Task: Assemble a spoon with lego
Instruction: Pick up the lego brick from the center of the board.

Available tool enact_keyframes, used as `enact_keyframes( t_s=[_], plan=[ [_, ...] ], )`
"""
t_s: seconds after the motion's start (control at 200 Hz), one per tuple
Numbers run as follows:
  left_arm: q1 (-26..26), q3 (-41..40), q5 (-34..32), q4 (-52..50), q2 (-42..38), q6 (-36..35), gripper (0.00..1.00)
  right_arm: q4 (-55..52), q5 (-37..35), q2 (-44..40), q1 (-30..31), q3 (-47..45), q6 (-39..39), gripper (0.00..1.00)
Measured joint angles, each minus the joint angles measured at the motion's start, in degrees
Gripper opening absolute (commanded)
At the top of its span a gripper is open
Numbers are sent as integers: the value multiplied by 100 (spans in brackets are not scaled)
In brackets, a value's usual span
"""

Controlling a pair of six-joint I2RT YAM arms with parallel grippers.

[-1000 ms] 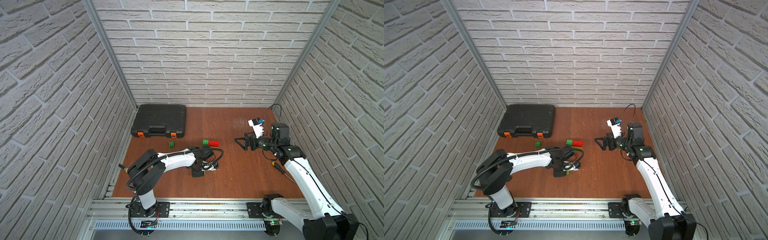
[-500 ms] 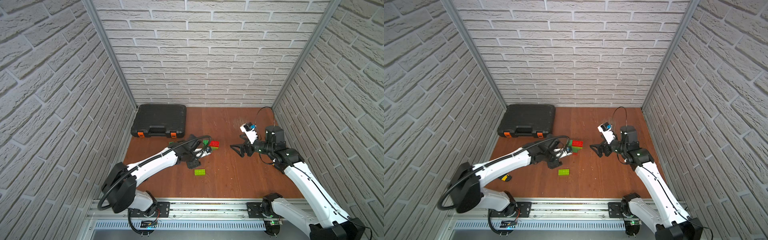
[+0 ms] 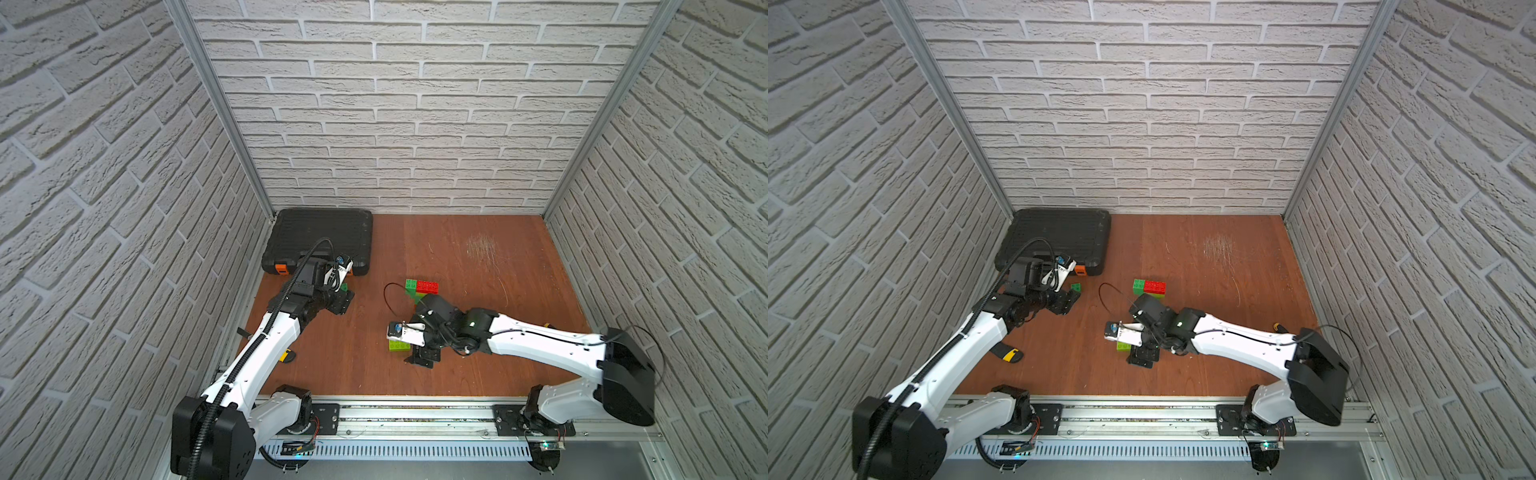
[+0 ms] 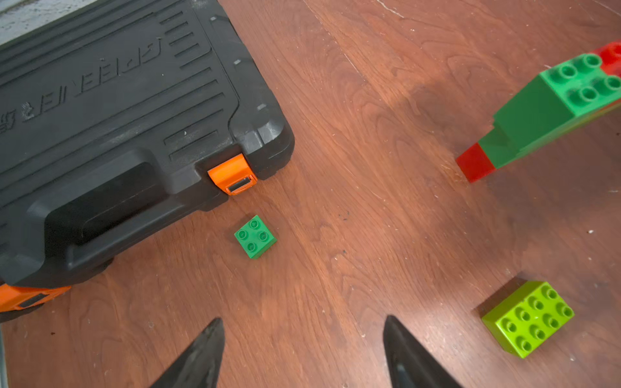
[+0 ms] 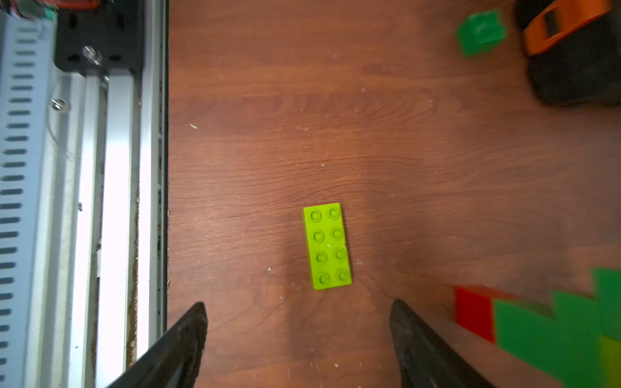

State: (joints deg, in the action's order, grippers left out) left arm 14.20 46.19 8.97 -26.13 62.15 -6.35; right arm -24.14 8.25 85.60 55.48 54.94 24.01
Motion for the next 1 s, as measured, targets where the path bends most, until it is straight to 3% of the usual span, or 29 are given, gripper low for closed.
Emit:
enact_keyframes(
  t_s=[0.21, 0.36, 1.0],
  plan=[
    [-87, -153, 149, -4, -68, 55, 74, 306, -37, 859, 24, 195, 225, 76],
    [-109, -247, 186, -2, -68, 90, 73, 435, 42, 1198, -50, 474, 310, 66],
    [-140, -354, 304, 85, -13, 212, 69, 142, 72, 1794, -280, 778, 374, 41]
  ],
)
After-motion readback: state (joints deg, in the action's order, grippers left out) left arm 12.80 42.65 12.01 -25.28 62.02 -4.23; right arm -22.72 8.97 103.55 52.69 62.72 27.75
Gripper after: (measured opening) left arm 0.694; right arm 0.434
